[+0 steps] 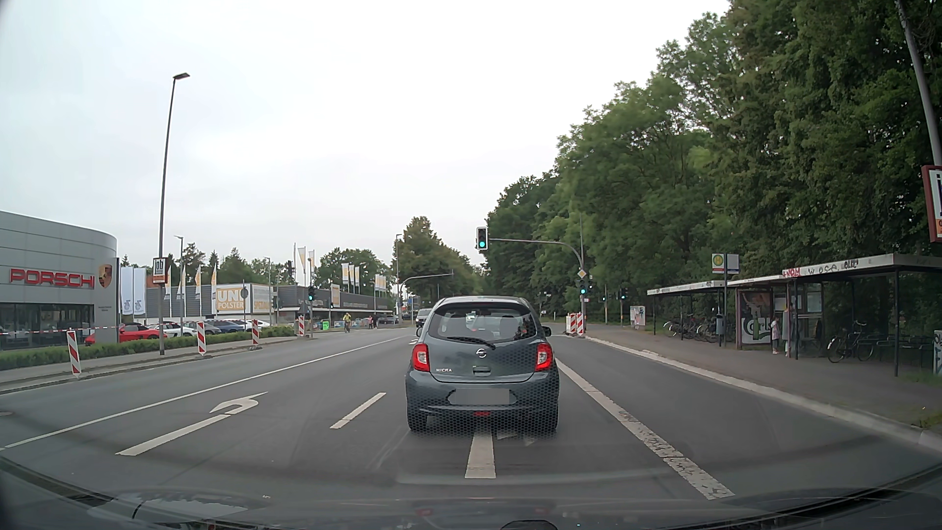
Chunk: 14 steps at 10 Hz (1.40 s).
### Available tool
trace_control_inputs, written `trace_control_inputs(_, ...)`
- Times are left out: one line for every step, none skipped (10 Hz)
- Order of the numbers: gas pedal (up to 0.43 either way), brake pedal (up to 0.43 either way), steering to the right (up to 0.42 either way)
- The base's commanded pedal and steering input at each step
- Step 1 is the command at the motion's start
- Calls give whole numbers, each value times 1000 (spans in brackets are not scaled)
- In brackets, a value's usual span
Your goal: Follow the waypoints while adhering to traffic rules and regulations
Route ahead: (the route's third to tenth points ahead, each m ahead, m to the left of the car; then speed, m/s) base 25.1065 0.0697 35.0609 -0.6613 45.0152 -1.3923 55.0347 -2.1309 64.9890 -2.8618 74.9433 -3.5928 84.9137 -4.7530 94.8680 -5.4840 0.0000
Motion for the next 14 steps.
trace_control_inputs(130,0,-6)
trace_control_inputs(209,0,-6)
trace_control_inputs(209,0,-6)
trace_control_inputs(220,0,-6)
trace_control_inputs(220,0,-6)
trace_control_inputs(220,0,-6)
trace_control_inputs(220,0,-6)
trace_control_inputs(228,0,-6)
trace_control_inputs(248,0,-6)
trace_control_inputs(260,0,-6)
trace_control_inputs(260,0,-6)
trace_control_inputs(268,0,-6)
trace_control_inputs(268,0,-6)
trace_control_inputs(268,0,-6)
